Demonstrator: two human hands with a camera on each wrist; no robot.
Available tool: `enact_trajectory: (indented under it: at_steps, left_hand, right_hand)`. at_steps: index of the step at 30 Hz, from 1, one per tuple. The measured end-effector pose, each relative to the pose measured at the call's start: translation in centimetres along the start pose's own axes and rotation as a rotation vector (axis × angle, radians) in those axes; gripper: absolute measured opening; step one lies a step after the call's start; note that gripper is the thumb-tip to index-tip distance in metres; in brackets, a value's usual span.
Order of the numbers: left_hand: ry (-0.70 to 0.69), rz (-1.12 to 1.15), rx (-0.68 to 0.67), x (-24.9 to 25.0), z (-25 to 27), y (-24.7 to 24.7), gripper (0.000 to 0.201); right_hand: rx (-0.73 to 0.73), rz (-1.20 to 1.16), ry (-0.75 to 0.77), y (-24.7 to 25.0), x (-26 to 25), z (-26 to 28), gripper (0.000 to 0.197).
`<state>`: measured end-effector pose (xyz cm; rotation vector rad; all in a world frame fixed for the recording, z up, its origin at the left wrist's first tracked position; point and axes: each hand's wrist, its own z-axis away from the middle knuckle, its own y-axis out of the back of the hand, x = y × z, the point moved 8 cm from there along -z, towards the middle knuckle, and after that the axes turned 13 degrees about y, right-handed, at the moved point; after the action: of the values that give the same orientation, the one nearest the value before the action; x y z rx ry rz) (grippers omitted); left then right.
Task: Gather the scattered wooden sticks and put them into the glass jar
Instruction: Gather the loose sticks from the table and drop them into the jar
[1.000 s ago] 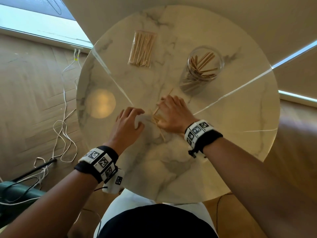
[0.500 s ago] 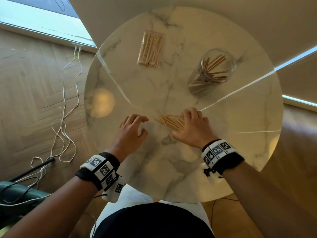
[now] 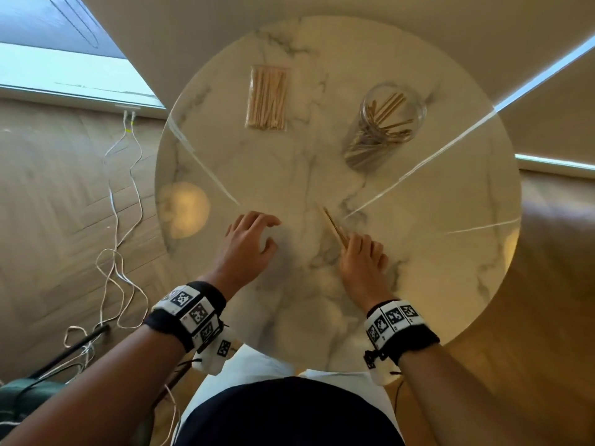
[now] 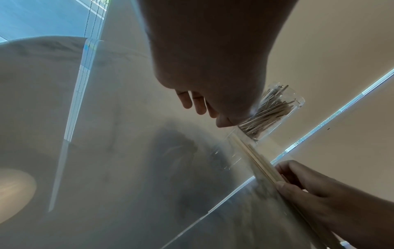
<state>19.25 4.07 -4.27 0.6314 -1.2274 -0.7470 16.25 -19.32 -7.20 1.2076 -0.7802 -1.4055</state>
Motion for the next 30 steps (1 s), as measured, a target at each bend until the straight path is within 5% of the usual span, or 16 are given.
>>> enact_trajectory:
  at_steps: [4, 8, 12, 14, 20, 25, 30]
  left_hand:
    - [-0.017, -0.024, -0.034, 0.6, 0.0, -0.2, 0.035]
    - [-0.055, -0.046, -0.059, 1.8, 0.1, -0.3, 0.033]
    - [-0.065, -0.068, -0.054, 2.3, 0.0, 0.1, 0.033]
    - [-0.051, -0.065, -0.048, 2.1, -0.3, 0.3, 0.033]
    - [-0.022, -0.080, -0.023, 1.1, -0.8, 0.7, 0.033]
    - [-0.007, -0.064, -0.008, 1.2, -1.0, 0.5, 0.033]
    - [-0.014, -0.054, 0.005, 2.3, -1.3, -0.1, 0.034]
  right_hand:
    - [0.019, 0.044, 0.073, 0.3, -1.7, 0.0, 0.041]
    - [0.115, 0.182, 0.138, 0.8, -3.4, -0.2, 0.020]
    - [0.034, 0.185, 0.256, 0.3, -2.9, -1.3, 0.007]
    - [-0.002, 0.120, 0.292, 0.2, -2.4, -1.9, 0.020]
    - [-0.048, -0.223, 0.268, 3.5, -0.5, -3.9, 0.047]
    - [-0.202, -0.311, 0.162, 4.8, 1.8, -5.0, 0.012]
    - [-0.218, -0.364, 0.119, 5.0, 2.2, -5.6, 0.015]
